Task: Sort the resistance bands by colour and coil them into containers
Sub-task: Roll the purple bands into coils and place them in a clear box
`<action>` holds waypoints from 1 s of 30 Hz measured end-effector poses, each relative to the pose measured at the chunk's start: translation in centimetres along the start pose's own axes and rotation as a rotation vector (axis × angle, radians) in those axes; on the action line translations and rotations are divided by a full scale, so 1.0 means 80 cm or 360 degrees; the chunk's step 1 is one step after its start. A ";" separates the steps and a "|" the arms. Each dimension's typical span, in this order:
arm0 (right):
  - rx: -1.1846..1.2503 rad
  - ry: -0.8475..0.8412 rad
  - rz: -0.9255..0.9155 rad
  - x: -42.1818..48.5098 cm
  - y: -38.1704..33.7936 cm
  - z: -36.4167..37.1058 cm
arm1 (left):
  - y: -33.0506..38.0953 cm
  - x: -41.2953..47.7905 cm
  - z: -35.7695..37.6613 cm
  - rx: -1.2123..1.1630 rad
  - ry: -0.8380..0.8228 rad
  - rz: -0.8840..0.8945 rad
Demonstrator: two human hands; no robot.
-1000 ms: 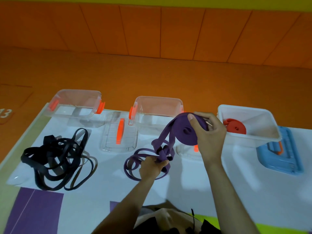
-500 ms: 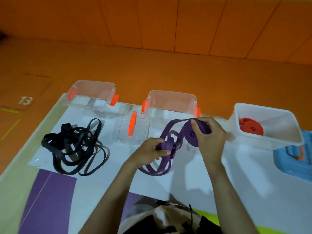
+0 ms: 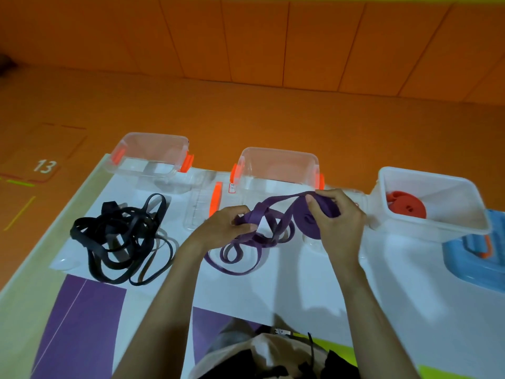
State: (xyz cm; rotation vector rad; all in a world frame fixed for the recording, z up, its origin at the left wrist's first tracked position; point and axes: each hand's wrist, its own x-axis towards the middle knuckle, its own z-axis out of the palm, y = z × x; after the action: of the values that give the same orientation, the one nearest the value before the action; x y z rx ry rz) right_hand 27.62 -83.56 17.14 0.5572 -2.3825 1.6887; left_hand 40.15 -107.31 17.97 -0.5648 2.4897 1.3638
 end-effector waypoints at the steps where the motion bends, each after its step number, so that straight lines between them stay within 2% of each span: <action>1: 0.0011 -0.0015 0.0001 -0.001 -0.002 -0.001 | 0.000 0.006 0.004 -0.0033 -0.0028 0.0005; 5: 0.0012 -0.0098 -0.0041 -0.008 -0.005 -0.006 | -0.003 0.033 0.028 0.0096 -0.0150 -0.0002; 9: 0.0137 -0.0133 -0.0002 -0.015 -0.004 -0.011 | -0.007 0.062 0.056 0.0095 -0.0157 -0.0170; 12: 0.0164 -0.0122 -0.0003 -0.019 -0.008 -0.014 | -0.015 0.080 0.080 0.0140 -0.0082 -0.0252; 14: 0.0242 -0.0095 0.0032 -0.020 -0.009 -0.018 | -0.026 0.087 0.094 0.0264 0.0043 -0.0277; 18: 0.0338 -0.0082 0.0089 -0.019 -0.010 -0.025 | -0.050 0.084 0.103 0.0258 0.0268 -0.0358; 22: 0.0341 -0.0061 0.0151 -0.017 -0.008 -0.028 | -0.074 0.075 0.099 0.0153 0.0276 -0.0354; 28: 0.0333 -0.0004 0.0205 -0.011 -0.008 -0.032 | -0.108 0.042 0.101 -0.0328 0.0080 -0.0250; 30: 0.0318 0.0003 0.0220 -0.011 -0.007 -0.034 | -0.122 0.030 0.105 -0.0310 0.0205 -0.0203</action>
State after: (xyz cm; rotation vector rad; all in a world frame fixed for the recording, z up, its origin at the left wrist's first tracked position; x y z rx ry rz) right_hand 28.41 -81.01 18.24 0.4267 -2.3144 2.0000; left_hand 42.58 -105.49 5.25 -0.8633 2.3840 1.5751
